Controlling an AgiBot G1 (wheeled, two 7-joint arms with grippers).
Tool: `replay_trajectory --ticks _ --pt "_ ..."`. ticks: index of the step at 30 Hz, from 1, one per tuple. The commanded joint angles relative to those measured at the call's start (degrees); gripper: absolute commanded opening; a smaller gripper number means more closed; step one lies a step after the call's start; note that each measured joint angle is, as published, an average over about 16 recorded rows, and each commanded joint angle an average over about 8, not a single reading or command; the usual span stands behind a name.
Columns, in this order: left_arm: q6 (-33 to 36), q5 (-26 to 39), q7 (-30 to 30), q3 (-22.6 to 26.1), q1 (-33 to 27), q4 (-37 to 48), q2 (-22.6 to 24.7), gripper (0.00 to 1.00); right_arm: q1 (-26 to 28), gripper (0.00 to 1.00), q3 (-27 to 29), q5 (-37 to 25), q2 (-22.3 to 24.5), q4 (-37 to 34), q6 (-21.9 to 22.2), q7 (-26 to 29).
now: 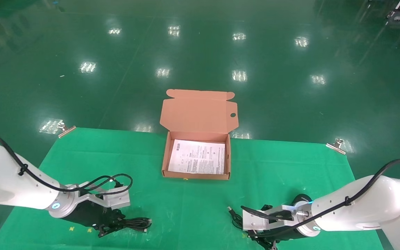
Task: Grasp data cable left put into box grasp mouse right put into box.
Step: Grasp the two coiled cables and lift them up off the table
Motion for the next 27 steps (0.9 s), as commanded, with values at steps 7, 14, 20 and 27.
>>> replay_trajectory --ticks 7,14,20,27 --pt "0.0 0.0 0.0 0.0 0.0 0.0 0.0 0.0 0.1 0.0 0.1 0.0 0.1 0.0 0.0 0.1" --pt "0.7 0.5 0.2 0.1 -1.2 -1.9 -1.5 0.0 3.3 0.0 2.9 1.5 3.7 1.1 0.4 3.0" --pt "0.8 0.7 -0.9 -1.0 -4.6 -8.8 -5.7 0.0 9.8 0.0 8.3 4.7 9.0 3.7 3.1 5.8" --pt "-3.7 2.9 -4.1 -2.4 -8.5 -19.7 -6.8 0.0 17.1 0.0 12.2 8.8 6.9 3.5 6.9 4.2"
